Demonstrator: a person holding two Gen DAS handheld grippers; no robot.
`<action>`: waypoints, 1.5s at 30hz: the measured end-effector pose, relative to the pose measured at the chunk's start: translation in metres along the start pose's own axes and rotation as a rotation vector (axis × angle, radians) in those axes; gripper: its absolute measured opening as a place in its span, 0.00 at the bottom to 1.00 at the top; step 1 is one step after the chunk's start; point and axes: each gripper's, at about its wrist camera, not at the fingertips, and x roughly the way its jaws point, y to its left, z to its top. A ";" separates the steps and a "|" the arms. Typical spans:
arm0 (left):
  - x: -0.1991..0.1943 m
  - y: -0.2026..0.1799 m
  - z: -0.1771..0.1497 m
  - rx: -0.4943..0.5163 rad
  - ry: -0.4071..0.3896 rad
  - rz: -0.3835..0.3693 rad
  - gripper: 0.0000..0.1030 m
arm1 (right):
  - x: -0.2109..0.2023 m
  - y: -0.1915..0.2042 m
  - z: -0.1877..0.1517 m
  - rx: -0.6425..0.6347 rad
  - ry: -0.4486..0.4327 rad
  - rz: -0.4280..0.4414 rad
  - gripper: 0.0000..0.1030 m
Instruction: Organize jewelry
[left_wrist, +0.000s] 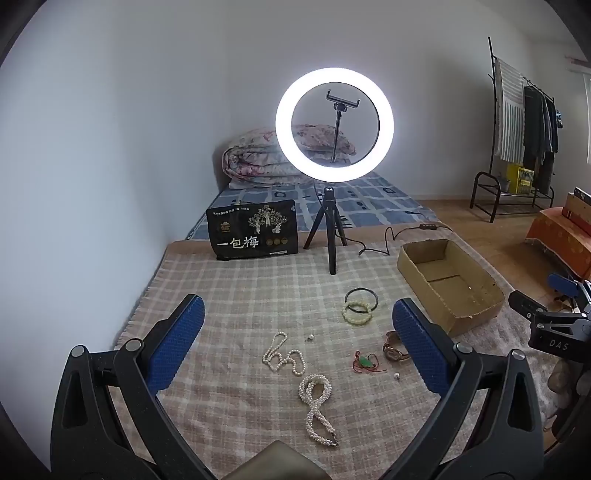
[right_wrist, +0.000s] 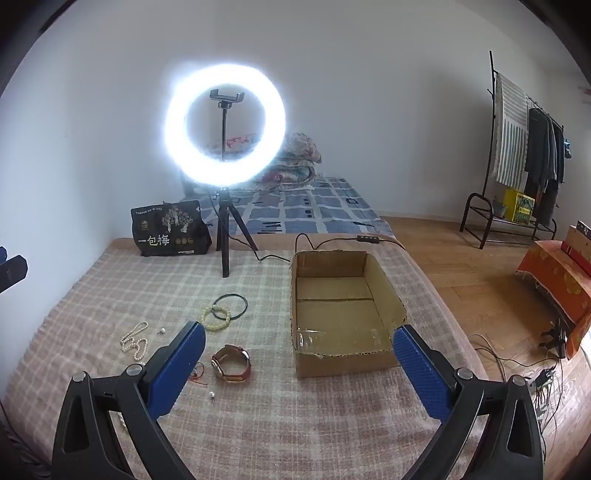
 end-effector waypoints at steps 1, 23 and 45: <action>0.001 -0.001 -0.001 0.000 0.000 0.000 1.00 | 0.000 0.000 0.000 0.000 0.000 -0.001 1.00; -0.001 -0.001 0.003 -0.005 0.002 -0.001 1.00 | 0.003 0.003 0.001 0.011 0.010 0.007 1.00; -0.001 0.002 0.004 -0.008 -0.002 -0.005 1.00 | 0.003 0.003 0.001 0.011 0.011 0.008 1.00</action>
